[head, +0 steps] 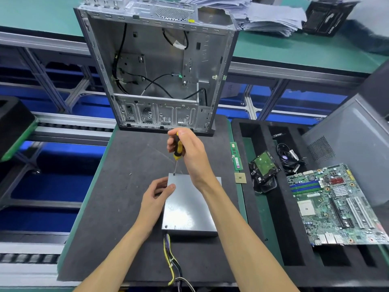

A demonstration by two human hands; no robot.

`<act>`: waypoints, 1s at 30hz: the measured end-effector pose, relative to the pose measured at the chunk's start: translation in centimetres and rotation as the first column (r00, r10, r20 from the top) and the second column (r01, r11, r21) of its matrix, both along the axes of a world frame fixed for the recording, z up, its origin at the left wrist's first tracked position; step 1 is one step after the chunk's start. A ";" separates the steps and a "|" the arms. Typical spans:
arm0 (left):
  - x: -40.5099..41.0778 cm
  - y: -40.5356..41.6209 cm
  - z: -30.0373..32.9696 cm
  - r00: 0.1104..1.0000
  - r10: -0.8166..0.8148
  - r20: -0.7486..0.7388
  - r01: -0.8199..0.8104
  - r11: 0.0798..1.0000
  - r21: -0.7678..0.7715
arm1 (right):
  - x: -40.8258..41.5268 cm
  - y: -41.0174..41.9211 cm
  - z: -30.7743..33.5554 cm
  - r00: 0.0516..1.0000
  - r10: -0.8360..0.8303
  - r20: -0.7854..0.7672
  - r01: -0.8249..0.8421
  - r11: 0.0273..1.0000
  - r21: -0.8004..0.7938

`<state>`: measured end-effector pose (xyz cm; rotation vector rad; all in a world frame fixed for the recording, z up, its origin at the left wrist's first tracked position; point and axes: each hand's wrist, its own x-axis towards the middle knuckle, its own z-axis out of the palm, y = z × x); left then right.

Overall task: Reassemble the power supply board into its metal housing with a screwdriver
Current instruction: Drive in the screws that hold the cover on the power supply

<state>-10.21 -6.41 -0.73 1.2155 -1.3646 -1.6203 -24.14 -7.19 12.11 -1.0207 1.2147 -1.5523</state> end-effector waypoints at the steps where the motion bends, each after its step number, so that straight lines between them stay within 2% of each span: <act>1: 0.0 0.0 0.0 1.000 0.000 -0.002 0.000 1.000 0.004 | -0.1 0.1 0.0 1.000 0.000 0.010 0.000 1.000 -0.005; 6: 0.1 0.0 0.1 1.000 -0.003 -0.006 0.003 1.000 0.011 | -0.1 0.1 0.1 0.998 -0.016 0.053 0.019 0.999 -0.046; 12: 0.0 0.0 0.3 1.000 -0.001 0.000 0.001 1.000 0.007 | 0.1 0.2 0.0 0.998 -0.062 0.014 0.062 0.998 -0.015; 17: 0.1 0.0 0.2 1.000 0.002 0.003 -0.002 1.000 0.003 | 0.1 0.1 -0.1 0.999 -0.016 -0.048 0.016 1.000 -0.003; 21: 0.0 0.0 0.3 1.000 0.007 0.010 -0.007 1.000 0.006 | 0.3 -0.1 -0.5 0.999 0.051 0.011 -0.051 0.999 0.001; 30: 0.0 0.0 0.3 1.000 0.010 0.022 -0.010 1.000 0.011 | 0.4 0.1 0.1 0.998 0.030 -0.052 -0.028 0.998 0.050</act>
